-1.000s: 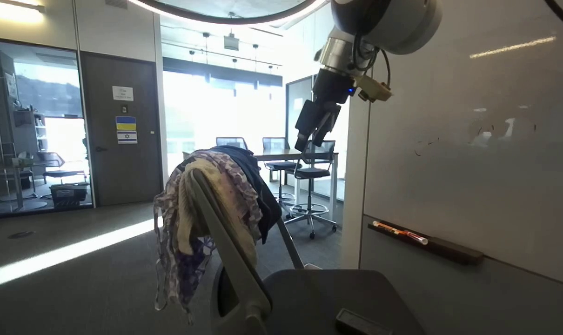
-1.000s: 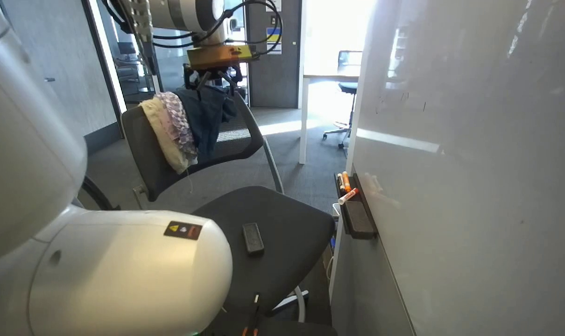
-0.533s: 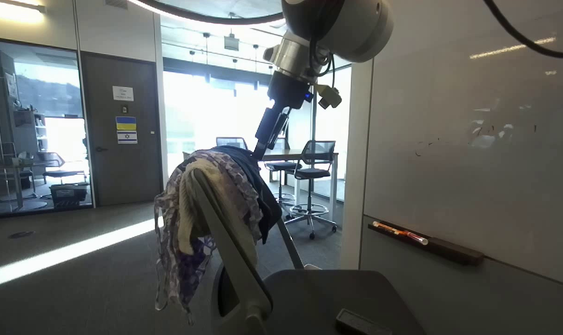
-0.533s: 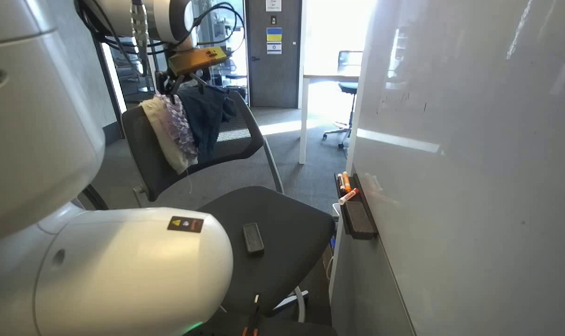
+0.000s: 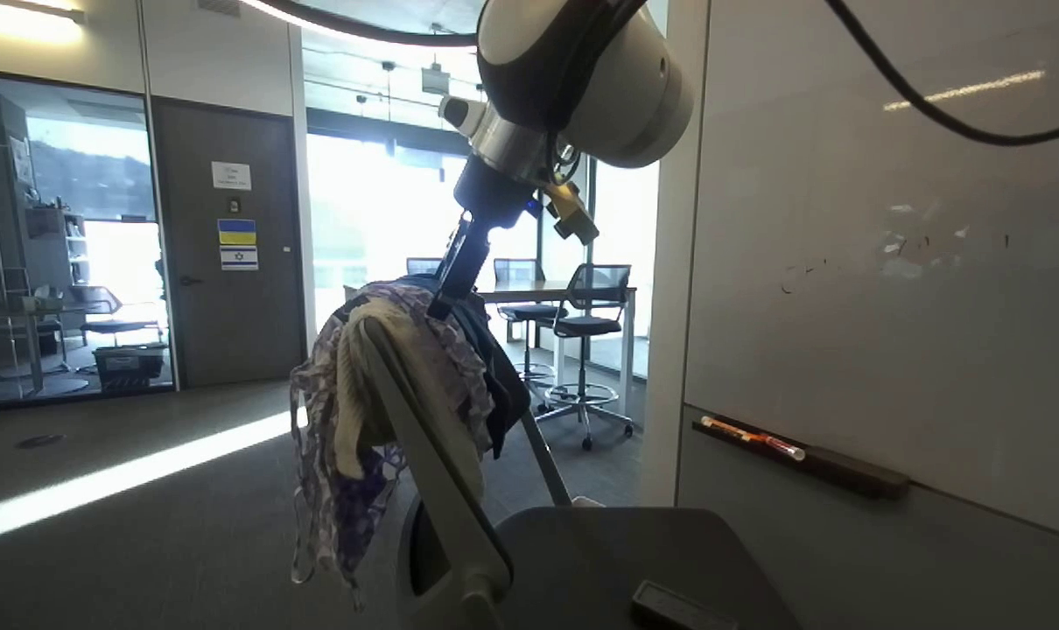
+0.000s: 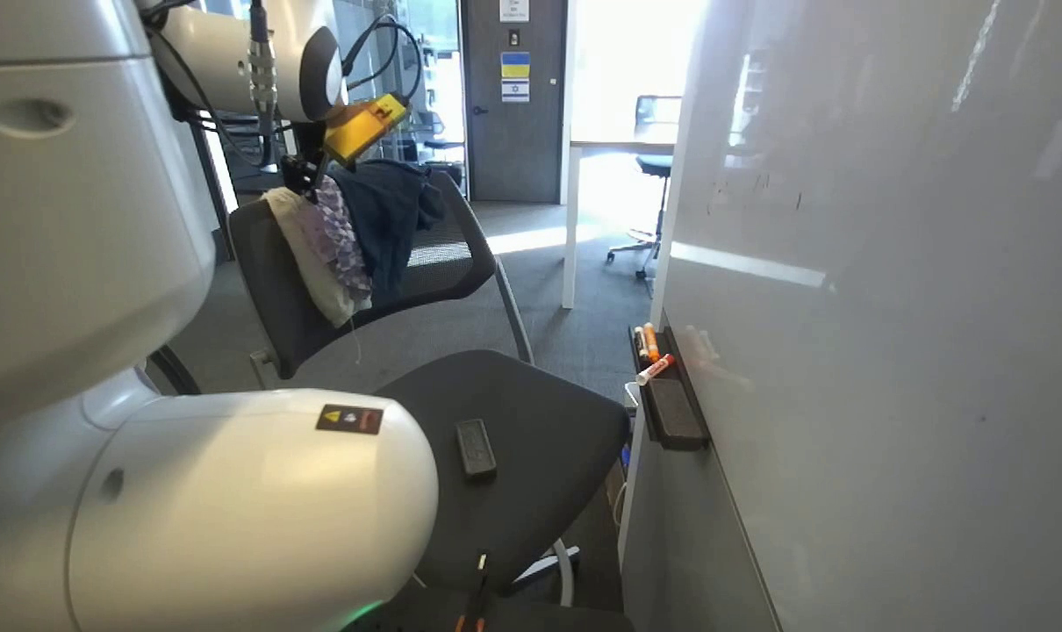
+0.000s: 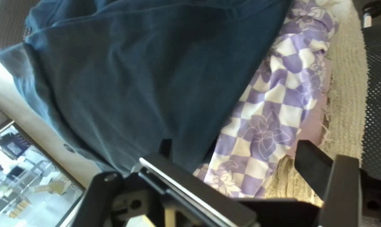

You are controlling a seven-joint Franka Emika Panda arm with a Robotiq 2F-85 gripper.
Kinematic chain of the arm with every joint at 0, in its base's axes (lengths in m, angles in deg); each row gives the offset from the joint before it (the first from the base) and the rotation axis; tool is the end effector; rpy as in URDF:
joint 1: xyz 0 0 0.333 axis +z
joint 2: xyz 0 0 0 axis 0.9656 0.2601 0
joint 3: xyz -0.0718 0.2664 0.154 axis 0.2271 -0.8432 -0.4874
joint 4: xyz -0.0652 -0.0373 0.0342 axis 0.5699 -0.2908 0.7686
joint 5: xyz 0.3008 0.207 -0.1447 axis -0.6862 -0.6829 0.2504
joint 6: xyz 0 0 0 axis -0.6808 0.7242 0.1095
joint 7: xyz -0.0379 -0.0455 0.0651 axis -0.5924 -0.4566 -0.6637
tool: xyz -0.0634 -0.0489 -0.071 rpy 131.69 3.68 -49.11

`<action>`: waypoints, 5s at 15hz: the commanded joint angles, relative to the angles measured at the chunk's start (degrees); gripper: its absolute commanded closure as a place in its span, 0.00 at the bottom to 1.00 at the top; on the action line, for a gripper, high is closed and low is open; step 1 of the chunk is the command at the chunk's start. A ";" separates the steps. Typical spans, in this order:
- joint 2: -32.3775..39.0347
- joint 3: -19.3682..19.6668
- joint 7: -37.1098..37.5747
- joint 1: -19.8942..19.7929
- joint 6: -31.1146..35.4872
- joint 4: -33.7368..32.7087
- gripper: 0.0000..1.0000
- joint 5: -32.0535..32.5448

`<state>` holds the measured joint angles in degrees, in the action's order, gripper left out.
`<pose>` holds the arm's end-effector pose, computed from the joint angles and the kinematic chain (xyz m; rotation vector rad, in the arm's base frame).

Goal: Take the clothing off of the backrest of the chair

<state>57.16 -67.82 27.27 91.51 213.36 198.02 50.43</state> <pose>0.5236 0.2141 0.4849 2.2959 1.7692 0.9149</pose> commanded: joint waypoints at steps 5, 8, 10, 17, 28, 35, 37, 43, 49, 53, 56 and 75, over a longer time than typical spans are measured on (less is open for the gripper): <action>5.02 -1.26 -32.37 3.57 10.37 -2.44 0.03 -26.61; 3.91 -0.87 -42.41 3.07 8.71 -2.12 0.28 -35.17; 3.72 -0.38 -46.27 2.68 7.98 -1.82 0.43 -38.40; 5.91 1.25 -47.16 1.25 6.05 -1.26 0.93 -37.86; -3.60 4.66 -42.53 -1.88 12.35 4.25 0.94 -45.04; -9.26 6.38 -36.28 -5.49 16.99 10.16 0.68 -43.79; -9.45 5.66 -35.58 -5.34 16.12 10.21 0.62 -43.34; -5.74 2.26 -21.40 -8.30 3.70 6.75 0.16 -32.84; 1.04 3.14 -17.71 -6.72 -12.63 -4.88 0.00 -36.67; 6.94 0.68 -11.88 -7.00 -7.43 -9.08 0.00 -33.63; 11.05 -0.99 -8.75 -7.05 -4.81 -11.35 0.00 -32.37; 13.76 -0.79 -6.20 -6.09 12.75 -5.78 0.80 -29.77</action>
<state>71.07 -68.40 21.20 85.41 223.87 192.11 21.61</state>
